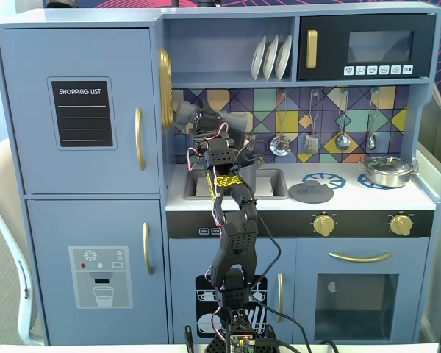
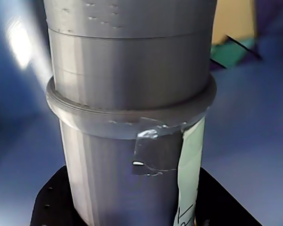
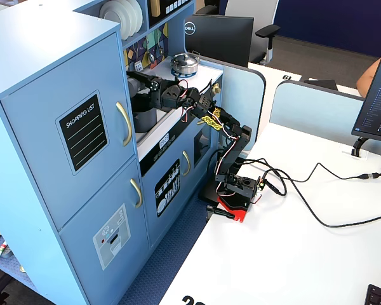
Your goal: Put salt in the gray recipient
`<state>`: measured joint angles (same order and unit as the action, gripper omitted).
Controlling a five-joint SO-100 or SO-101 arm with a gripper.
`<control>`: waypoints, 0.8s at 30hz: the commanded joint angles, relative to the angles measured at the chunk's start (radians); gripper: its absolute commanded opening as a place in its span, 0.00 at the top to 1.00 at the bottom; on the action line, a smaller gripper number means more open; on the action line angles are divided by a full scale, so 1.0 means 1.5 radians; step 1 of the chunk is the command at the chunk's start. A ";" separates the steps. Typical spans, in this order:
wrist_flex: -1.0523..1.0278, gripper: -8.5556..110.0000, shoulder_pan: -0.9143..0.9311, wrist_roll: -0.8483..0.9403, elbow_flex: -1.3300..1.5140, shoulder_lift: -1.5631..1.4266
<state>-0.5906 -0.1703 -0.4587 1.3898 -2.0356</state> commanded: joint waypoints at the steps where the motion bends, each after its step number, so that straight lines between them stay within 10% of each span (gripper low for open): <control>1: -0.008 0.93 -0.015 -0.104 -0.042 -0.012; 24: 0.024 0.93 0.032 -0.214 -0.024 0.004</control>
<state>-0.5952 -0.1074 -0.7670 1.4419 -2.0325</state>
